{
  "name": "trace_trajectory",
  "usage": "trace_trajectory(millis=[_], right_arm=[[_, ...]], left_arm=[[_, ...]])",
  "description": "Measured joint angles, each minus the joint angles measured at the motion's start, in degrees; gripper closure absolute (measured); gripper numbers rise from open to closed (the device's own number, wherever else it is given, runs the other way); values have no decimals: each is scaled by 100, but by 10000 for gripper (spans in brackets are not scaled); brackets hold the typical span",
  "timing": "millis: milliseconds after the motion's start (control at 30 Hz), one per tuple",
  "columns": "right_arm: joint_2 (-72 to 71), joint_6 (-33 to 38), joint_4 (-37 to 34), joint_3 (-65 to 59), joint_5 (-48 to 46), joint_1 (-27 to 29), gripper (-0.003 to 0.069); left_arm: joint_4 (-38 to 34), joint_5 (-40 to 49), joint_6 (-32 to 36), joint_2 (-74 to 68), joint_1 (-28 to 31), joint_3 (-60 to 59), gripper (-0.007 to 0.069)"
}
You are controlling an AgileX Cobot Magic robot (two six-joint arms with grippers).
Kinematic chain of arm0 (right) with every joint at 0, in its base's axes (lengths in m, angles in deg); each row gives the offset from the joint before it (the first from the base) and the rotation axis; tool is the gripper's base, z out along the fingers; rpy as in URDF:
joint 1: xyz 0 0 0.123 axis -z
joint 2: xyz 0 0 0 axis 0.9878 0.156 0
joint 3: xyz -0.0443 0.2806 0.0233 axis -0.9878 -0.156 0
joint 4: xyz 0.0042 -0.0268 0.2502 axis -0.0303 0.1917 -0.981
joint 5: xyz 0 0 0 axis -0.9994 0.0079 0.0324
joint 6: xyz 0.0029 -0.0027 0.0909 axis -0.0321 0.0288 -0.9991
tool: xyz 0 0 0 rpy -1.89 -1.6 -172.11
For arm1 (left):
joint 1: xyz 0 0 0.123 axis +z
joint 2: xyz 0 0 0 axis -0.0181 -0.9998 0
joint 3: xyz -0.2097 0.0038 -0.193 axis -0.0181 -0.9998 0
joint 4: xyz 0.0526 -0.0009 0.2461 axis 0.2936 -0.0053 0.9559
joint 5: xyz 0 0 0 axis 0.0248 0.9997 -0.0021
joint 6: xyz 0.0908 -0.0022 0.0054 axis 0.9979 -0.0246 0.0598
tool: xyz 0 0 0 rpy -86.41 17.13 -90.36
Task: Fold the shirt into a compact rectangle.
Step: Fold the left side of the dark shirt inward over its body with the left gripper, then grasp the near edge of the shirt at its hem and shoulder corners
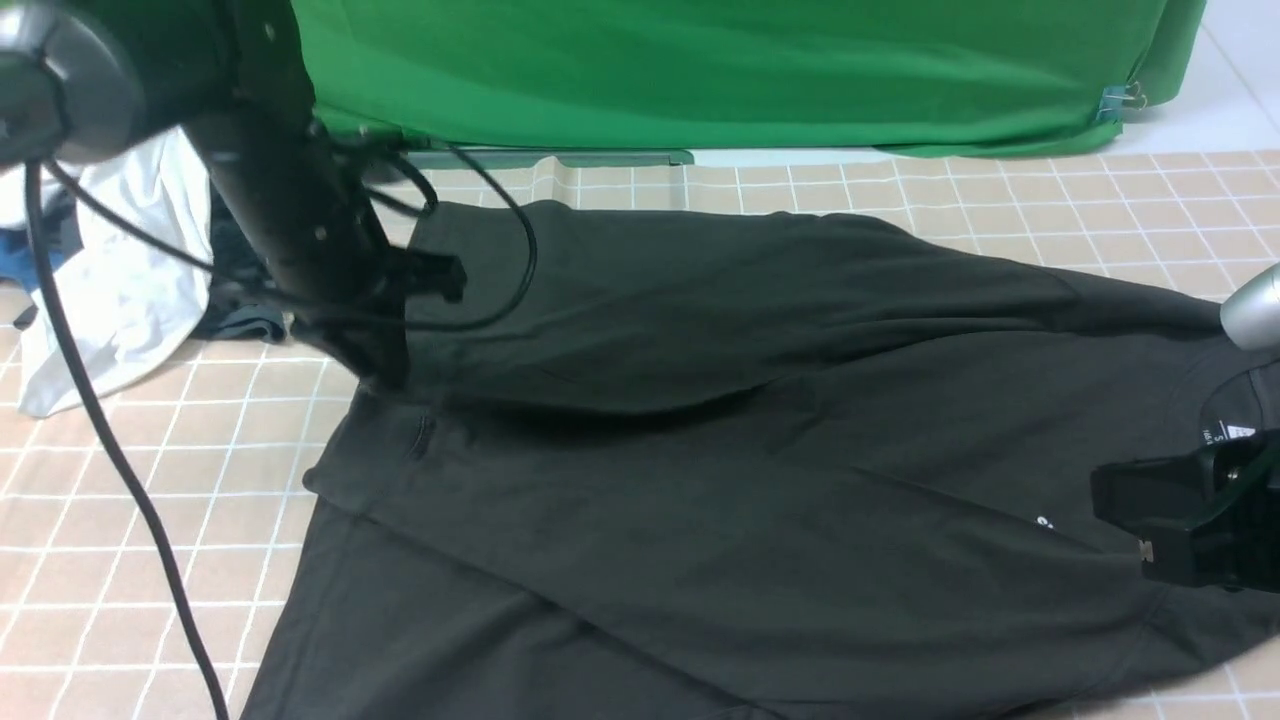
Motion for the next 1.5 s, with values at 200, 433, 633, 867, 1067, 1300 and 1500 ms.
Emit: trace_trajectory(millis=[200,433,633,867,1067,1300,1500], right_arm=[[0,117,0,0,210,0,568],[63,-563,670,189,-51,0,571],[540,-1211,1526,988,-1538,22,571],[950,-1275,1620,1191,-1869,25,608],[1020,-1275,1615,1191,-1835,25,613],[1020,-1264,1610,1191,-1686,25,613],[1020,-1226,1610,1191,-1672,25,613]], left_arm=[[165,-27,-154,0,0,-191,526],[546,69,-10,38,0,-212,352],[440,-162,36,960,-51,-1000,501],[288,-1072,-400,2730,-476,-3247,608],[233,-1958,-450,3430,-534,-4958,561],[468,-2253,-693,3476,-534,-5721,291],[899,-2345,-1012,3484,-534,-5737,62]])
